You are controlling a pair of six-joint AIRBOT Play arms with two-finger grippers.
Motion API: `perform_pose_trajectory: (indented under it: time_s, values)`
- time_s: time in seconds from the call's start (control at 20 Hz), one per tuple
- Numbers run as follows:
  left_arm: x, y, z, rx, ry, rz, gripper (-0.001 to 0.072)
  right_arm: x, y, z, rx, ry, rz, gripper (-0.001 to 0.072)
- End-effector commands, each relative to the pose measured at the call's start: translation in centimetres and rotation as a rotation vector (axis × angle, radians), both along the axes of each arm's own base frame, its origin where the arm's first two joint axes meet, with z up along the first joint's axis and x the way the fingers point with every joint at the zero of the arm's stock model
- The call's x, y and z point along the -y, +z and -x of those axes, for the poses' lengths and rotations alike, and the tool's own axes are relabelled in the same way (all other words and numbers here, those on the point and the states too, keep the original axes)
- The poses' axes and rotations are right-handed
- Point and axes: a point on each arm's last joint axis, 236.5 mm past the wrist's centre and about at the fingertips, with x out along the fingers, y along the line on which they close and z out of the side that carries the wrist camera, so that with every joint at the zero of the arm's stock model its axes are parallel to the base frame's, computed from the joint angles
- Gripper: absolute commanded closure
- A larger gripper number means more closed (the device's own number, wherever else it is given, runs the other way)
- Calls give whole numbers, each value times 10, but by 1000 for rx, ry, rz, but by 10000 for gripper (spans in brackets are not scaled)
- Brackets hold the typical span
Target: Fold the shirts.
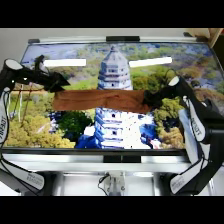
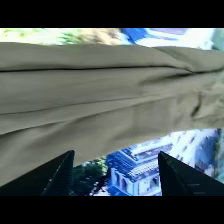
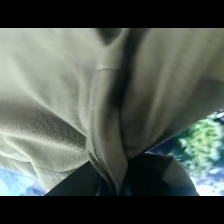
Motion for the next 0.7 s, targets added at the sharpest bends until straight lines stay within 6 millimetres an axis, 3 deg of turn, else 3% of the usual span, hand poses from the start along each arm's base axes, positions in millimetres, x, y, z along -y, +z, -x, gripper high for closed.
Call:
perform_pose_trajectory:
  time_s: [0.0,0.1,0.15,0.2,0.25,0.35,0.45,0.65]
  values:
    - [60,9,11,35,-133,58,98,-18,23,10,-3,53,-70,635]
    - [93,-4,25,2,-201,61,101,-18,61,12,67,90,-70,635]
    - [110,-13,33,-20,-237,63,168,-19,87,14,108,102,-71,636]
    - [129,-24,41,-44,-277,63,414,-20,113,19,146,115,-73,636]
    - [147,-35,48,-60,-307,61,566,-21,138,27,173,126,-75,635]
    - [186,-54,65,-91,-370,70,578,-23,185,49,219,139,-77,635]
    - [228,-55,88,-116,-434,131,672,-24,225,68,273,137,-74,635]
    - [292,-56,120,-103,-491,153,673,-25,281,99,370,121,-72,635]
